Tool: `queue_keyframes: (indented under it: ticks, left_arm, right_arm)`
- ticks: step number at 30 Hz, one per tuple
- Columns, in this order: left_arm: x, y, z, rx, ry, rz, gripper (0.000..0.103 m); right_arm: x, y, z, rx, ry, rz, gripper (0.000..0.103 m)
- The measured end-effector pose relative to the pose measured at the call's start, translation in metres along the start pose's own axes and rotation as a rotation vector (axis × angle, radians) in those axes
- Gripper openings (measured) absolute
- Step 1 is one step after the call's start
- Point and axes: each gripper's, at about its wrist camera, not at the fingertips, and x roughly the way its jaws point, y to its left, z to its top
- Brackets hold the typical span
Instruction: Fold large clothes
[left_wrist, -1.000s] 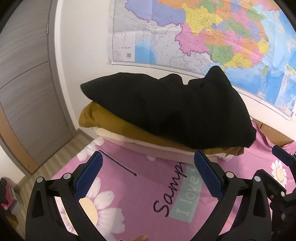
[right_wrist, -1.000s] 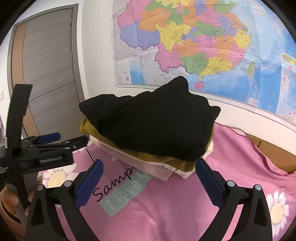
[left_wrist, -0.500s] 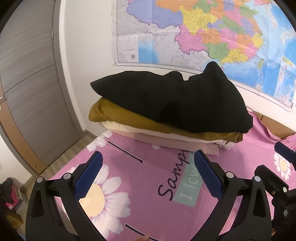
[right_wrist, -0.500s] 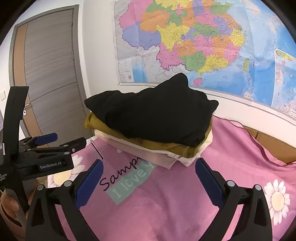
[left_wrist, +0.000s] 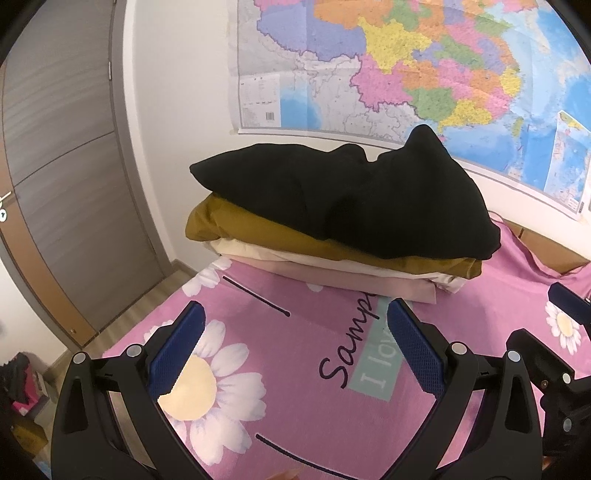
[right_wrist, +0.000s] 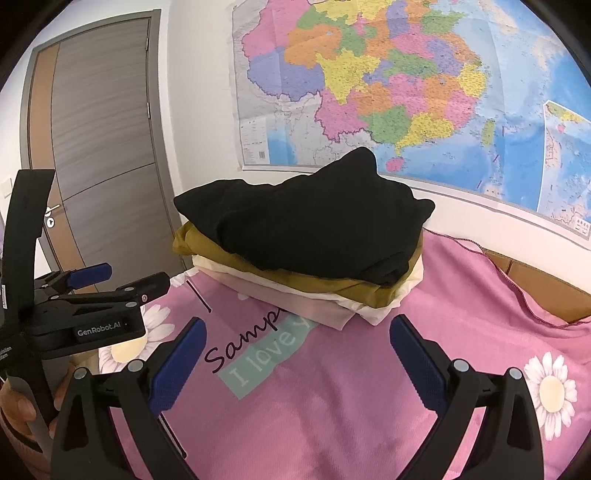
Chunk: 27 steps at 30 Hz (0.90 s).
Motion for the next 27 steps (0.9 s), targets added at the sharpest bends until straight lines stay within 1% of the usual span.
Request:
queue_keyframes:
  ticks: [11,27]
  left_arm:
    - [-0.010,-0.003,0.000,0.003,-0.014,-0.005,0.097]
    - [-0.016,-0.009,-0.002,0.005,-0.018,-0.007,0.097]
  right_arm:
    - [-0.005,0.002,-0.004,0.017,-0.001,-0.005,0.097]
    - [-0.012,0.000,-0.007,0.032,-0.005,-0.001,0.097]
